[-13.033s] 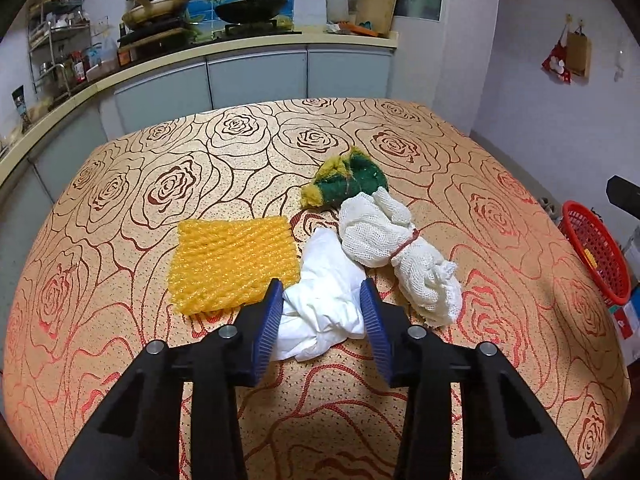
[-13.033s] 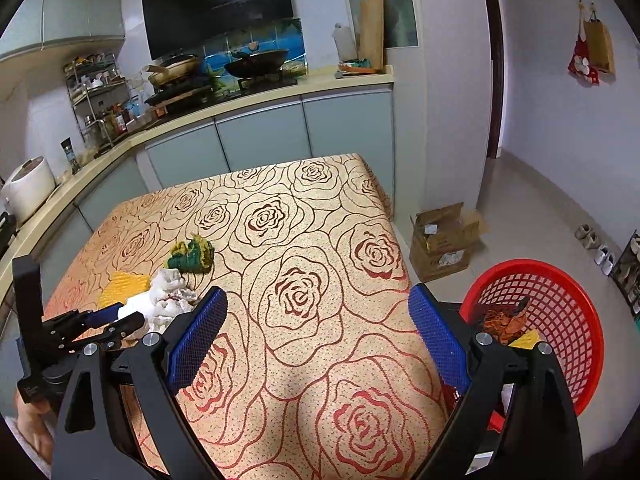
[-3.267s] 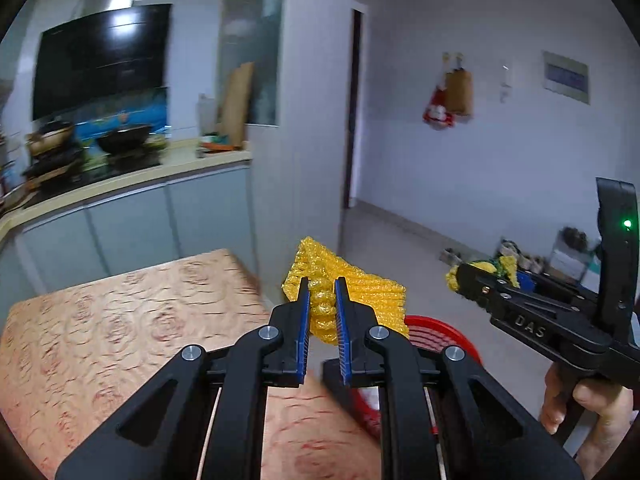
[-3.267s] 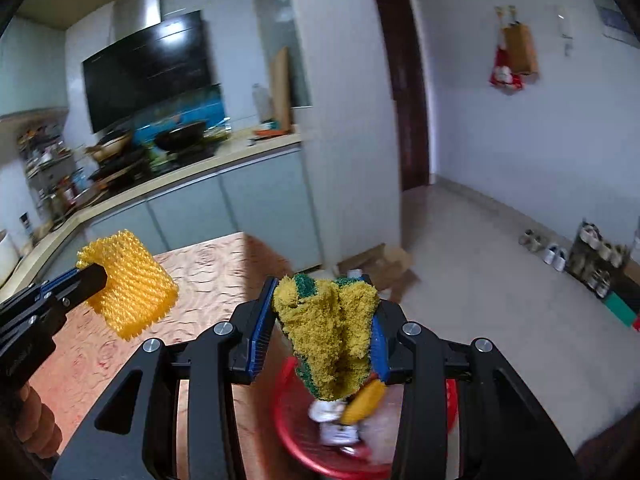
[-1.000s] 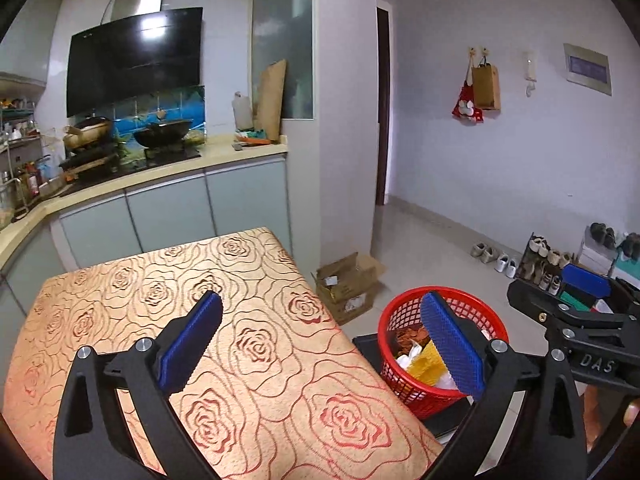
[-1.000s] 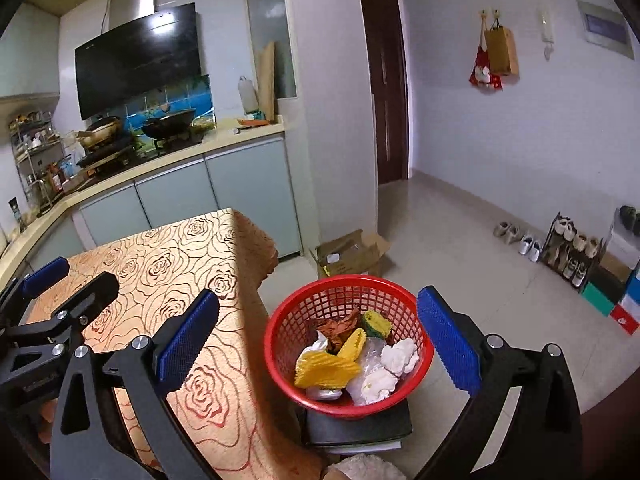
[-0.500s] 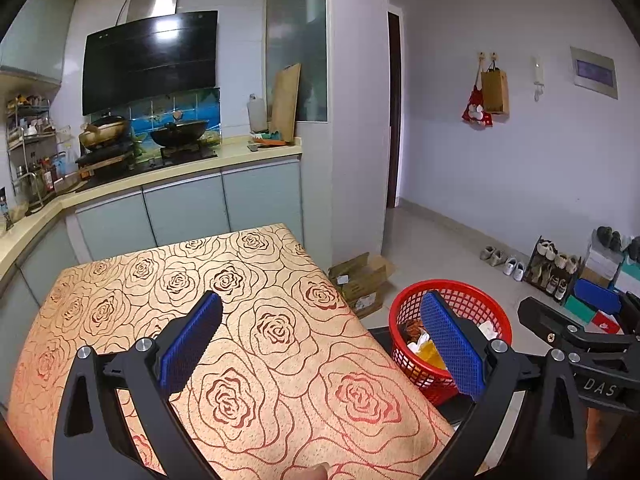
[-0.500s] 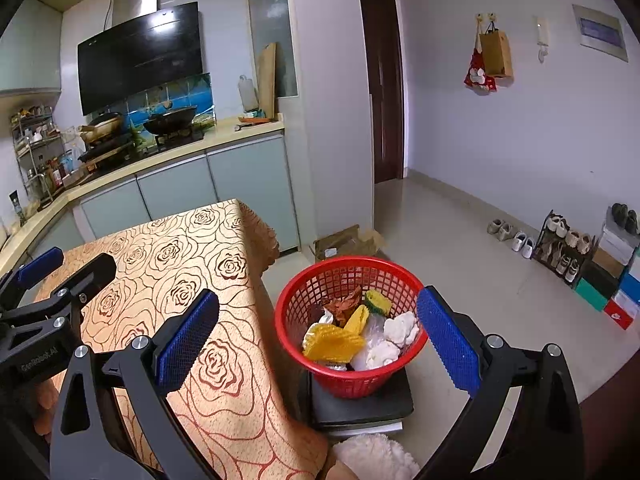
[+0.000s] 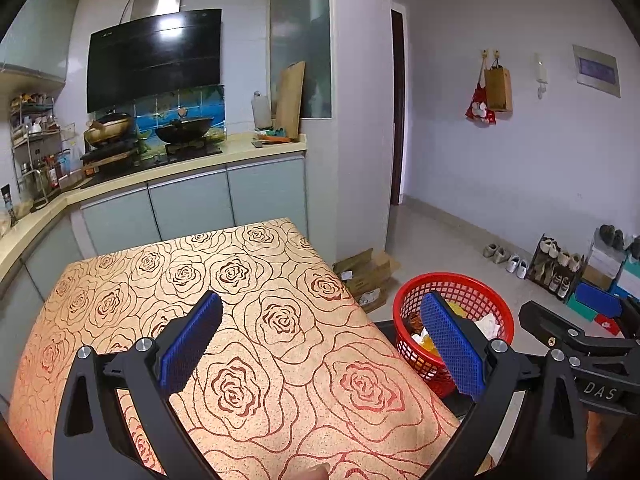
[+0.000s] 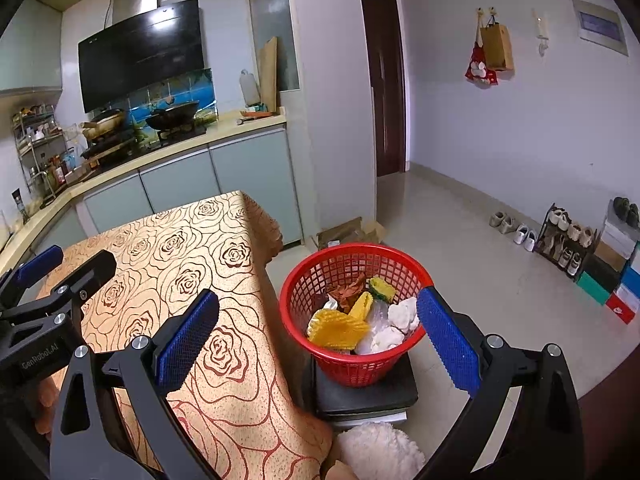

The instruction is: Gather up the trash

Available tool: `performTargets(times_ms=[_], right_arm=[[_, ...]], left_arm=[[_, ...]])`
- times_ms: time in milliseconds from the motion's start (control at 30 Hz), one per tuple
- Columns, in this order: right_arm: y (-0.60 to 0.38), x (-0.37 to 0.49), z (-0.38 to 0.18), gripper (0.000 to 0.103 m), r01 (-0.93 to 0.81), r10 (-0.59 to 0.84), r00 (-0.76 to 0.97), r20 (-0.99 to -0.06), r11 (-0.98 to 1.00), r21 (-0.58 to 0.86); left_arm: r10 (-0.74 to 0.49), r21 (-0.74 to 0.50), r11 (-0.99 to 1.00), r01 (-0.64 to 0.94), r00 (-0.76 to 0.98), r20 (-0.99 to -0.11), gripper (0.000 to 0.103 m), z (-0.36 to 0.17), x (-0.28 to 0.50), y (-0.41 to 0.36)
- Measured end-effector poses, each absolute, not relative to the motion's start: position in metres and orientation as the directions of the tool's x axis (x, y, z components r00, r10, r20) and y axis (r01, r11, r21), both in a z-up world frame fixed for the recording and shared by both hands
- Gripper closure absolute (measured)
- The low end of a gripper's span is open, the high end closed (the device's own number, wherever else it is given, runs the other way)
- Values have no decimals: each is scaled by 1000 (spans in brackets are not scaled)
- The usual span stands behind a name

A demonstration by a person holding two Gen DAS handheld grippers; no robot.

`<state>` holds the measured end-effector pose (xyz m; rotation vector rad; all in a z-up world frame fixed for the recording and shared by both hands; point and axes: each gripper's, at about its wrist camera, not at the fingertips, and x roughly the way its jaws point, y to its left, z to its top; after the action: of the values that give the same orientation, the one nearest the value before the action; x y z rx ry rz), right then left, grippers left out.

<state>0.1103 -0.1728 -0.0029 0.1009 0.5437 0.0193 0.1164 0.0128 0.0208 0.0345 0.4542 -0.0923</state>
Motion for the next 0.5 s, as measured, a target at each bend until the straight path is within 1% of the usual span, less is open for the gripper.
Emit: performTargets(times_ms=[500], right_arm=[[-172,112,-4,7,6,46,852,-522,995,98]], left_arm=[[-76,26,995,98,890,-450,7,17,115,10]])
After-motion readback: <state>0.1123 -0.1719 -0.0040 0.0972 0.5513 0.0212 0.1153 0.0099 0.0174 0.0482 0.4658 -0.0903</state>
